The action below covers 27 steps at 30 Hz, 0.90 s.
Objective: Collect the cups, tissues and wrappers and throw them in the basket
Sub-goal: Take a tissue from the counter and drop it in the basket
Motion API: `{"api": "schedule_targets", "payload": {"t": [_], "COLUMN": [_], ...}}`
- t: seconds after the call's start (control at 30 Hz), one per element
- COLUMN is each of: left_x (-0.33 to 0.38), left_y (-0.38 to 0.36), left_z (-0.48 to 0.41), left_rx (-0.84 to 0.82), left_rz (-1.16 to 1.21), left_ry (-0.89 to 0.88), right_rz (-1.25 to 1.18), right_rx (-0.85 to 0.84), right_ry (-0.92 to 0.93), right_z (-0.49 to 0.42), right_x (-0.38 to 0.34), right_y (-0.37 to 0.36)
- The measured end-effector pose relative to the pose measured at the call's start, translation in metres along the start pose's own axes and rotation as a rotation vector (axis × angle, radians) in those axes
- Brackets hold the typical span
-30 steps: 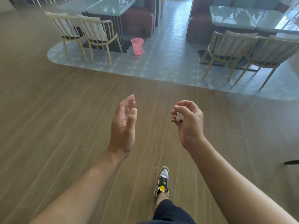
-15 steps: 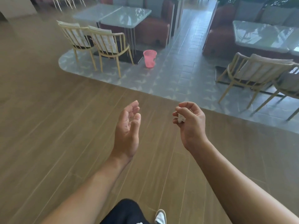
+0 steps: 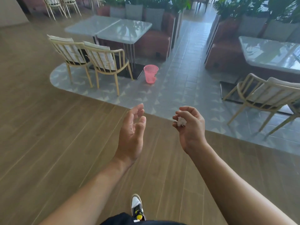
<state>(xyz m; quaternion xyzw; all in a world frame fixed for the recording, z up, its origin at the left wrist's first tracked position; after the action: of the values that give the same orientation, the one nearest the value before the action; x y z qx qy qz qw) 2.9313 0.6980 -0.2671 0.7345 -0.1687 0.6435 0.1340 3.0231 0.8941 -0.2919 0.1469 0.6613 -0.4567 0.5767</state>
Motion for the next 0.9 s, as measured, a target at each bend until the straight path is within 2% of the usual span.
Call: {"api": "schedule_targets", "payload": {"t": [0.17,0.43,0.63,0.9], "left_x": [-0.001,-0.04,-0.074,-0.085], "left_y": [0.009,-0.004,-0.031,-0.06], "left_z": [-0.105,-0.254,-0.39,-0.583], "left_rx": [-0.03,-0.065,-0.072,-0.001], "left_rz": [-0.014,-0.028,-0.064,-0.116], "left_ry": [-0.003,0.017,0.044,0.054], "right_rz": [-0.041,-0.038,-0.042,-0.009], "right_rx": [0.024,0.057,0.063,-0.019], "right_ry": [-0.024,-0.051,-0.08,-0.112], "right_z": [-0.08,-0.218,-0.36,-0.564], "right_x": [0.017,0.053,0.074,0.072], "right_y": [-0.062,-0.111,-0.141,-0.213]}}
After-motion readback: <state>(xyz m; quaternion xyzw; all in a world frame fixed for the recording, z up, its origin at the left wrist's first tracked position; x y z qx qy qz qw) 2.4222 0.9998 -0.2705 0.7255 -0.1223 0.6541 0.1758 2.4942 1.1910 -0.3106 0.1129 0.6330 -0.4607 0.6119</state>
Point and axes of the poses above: each hand's wrist, its own z-axis away from the middle knuckle, its own y-axis out of the back of the hand, x = y × z, the point moved 10 cm from there along -z, towards the middle knuckle, and after that the axes turned 8 degrees about y, right-handed, at the moved point
